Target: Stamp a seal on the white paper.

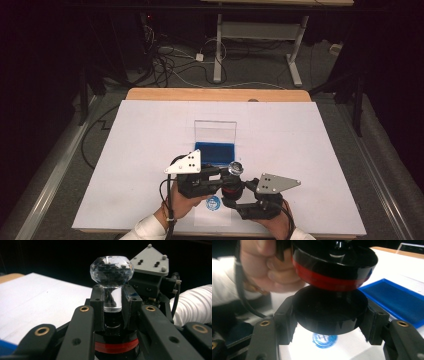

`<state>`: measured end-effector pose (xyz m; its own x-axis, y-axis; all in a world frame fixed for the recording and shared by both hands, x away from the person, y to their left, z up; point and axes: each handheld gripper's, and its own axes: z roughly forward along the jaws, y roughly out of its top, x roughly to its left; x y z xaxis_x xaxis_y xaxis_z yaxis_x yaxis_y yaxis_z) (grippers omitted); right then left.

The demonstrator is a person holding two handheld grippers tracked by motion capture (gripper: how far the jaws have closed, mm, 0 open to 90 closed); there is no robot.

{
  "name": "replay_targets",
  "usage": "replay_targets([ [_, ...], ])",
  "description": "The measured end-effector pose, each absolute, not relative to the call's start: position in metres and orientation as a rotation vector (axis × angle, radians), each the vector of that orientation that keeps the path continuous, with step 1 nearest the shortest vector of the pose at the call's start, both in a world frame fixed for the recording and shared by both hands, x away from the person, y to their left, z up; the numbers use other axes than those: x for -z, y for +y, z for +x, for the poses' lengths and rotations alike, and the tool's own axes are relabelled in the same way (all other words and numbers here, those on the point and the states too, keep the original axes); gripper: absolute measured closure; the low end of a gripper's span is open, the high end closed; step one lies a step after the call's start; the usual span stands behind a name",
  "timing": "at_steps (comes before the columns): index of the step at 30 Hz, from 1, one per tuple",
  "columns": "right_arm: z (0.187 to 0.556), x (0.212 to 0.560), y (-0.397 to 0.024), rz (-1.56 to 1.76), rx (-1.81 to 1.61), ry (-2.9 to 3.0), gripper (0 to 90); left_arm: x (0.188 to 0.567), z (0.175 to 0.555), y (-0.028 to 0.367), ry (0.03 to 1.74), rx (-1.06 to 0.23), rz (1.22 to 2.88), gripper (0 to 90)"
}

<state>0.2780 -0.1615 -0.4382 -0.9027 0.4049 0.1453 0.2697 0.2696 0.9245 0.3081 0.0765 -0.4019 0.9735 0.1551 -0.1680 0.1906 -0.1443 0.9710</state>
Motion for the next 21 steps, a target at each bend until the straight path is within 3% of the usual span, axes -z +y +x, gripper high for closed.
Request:
replay_targets([
  [21,0.276,0.432,-0.166,0.645,-1.772,2.364,38.6,0.415,0.301,0.069,0.222,0.017,1.679,72.0],
])
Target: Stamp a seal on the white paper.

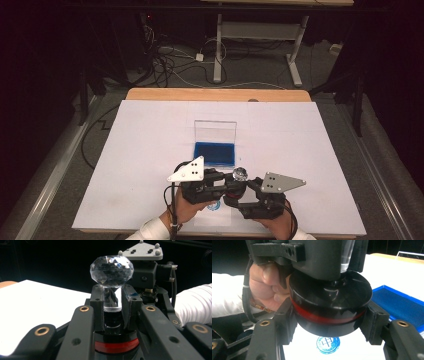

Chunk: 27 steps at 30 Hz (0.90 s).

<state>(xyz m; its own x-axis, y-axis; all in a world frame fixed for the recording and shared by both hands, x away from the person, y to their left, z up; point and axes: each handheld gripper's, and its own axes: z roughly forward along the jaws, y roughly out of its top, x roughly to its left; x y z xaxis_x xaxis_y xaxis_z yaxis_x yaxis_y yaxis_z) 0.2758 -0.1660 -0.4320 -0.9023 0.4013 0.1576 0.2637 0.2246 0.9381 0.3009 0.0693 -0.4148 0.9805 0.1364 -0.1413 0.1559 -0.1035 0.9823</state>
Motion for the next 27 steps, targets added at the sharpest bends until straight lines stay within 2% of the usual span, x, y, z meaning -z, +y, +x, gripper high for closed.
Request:
replay_targets([
  [27,0.2744,0.4367,-0.1673,0.636,-1.635,2.413,38.8,0.4196,0.3019,0.0661,0.211,0.012,1.791,71.9],
])
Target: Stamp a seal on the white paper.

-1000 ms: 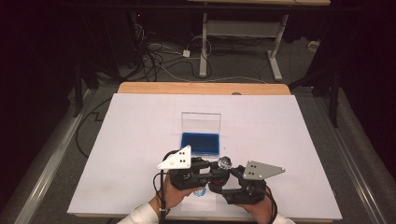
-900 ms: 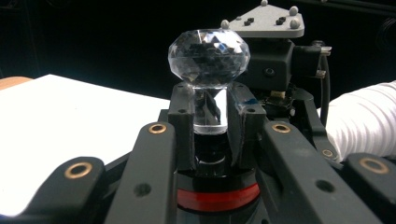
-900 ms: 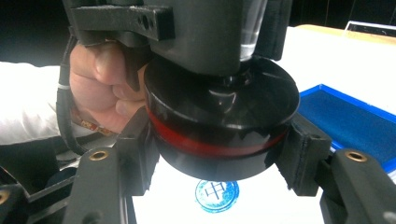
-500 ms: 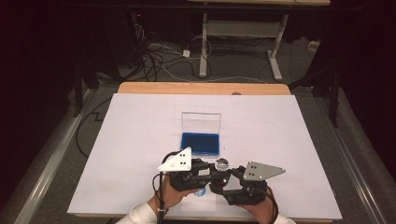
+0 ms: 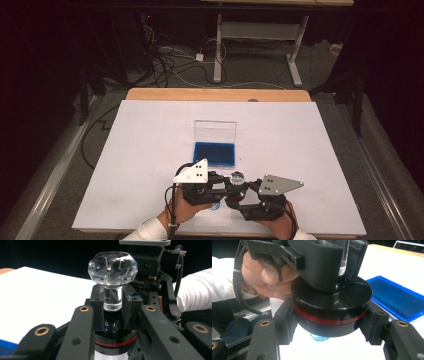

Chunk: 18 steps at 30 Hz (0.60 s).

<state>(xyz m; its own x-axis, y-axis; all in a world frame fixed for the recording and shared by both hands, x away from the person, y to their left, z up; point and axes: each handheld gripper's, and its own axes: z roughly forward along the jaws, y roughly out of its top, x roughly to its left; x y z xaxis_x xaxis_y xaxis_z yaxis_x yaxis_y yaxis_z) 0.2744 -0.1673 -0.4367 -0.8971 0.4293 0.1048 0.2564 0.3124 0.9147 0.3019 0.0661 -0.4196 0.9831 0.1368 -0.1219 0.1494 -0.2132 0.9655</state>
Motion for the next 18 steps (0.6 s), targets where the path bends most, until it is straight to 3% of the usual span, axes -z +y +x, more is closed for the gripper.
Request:
replay_targets([
  [18,0.2731,0.4384,-0.1675,0.654,-1.596,2.443,38.8,0.4235,0.3001,0.0644,0.236,0.035,1.816,72.2],
])
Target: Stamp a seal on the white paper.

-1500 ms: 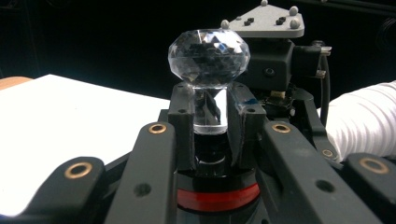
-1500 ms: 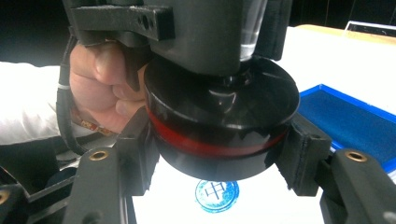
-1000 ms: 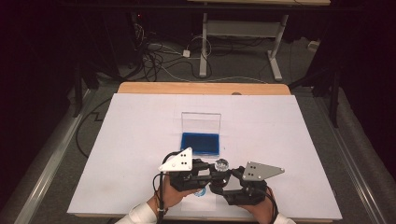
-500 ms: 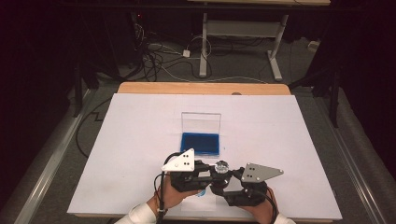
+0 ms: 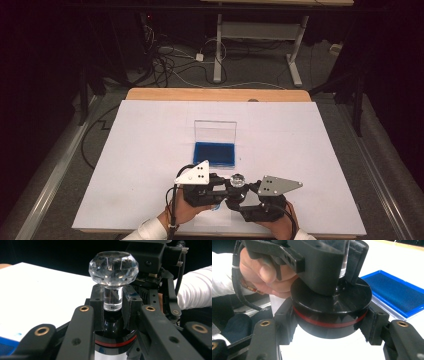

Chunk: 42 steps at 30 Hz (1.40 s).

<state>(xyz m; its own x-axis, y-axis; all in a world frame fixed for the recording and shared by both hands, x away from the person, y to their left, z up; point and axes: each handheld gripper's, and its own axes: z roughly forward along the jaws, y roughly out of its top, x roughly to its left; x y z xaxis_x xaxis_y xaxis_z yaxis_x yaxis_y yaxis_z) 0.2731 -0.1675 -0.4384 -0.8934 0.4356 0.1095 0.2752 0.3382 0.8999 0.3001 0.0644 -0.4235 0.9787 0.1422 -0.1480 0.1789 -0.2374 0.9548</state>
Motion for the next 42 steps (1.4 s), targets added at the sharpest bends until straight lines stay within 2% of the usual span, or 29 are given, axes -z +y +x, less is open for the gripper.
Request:
replay_targets([
  [9,0.273,0.440,-0.167,0.655,-1.560,2.452,38.9,0.426,0.300,0.064,0.247,0.041,1.826,72.2],
  [18,0.270,0.437,-0.168,0.650,-1.580,2.428,38.9,0.432,0.302,0.067,0.259,0.094,1.735,72.2],
  [30,0.268,0.437,-0.169,0.668,-1.605,2.416,38.9,0.433,0.298,0.066,0.256,0.073,1.717,72.2],
  [42,0.266,0.435,-0.170,0.691,-1.681,2.370,38.9,0.436,0.299,0.068,0.277,0.111,1.646,72.3],
])
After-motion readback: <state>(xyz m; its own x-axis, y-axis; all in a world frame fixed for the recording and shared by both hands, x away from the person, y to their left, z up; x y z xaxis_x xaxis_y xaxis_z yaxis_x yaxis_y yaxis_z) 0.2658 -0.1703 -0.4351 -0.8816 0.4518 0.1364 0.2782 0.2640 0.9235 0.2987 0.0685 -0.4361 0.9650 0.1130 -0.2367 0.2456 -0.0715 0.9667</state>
